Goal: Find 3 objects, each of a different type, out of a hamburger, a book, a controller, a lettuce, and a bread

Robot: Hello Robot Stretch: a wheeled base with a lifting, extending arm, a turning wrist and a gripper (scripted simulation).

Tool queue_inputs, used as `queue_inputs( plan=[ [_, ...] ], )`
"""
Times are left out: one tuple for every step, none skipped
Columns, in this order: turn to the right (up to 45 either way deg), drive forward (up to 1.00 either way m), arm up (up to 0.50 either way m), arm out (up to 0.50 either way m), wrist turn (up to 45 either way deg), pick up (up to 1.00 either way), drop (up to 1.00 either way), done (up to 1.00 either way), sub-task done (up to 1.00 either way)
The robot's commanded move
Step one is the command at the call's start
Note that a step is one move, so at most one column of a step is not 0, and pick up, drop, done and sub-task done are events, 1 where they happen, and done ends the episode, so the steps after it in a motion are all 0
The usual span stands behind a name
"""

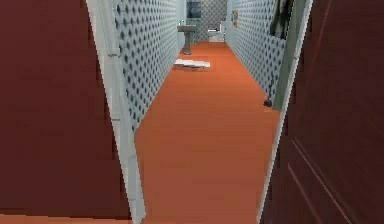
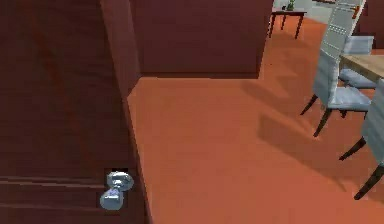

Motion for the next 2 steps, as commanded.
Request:
queue_inputs(
  plan=[
    [0.0,1.0,0.0,0.0,0.0,0.0,0.0,0.0,0.0],
    [0.0,1.0,0.0,0.0,0.0,0.0,0.0,0.0,0.0]
  ],
)
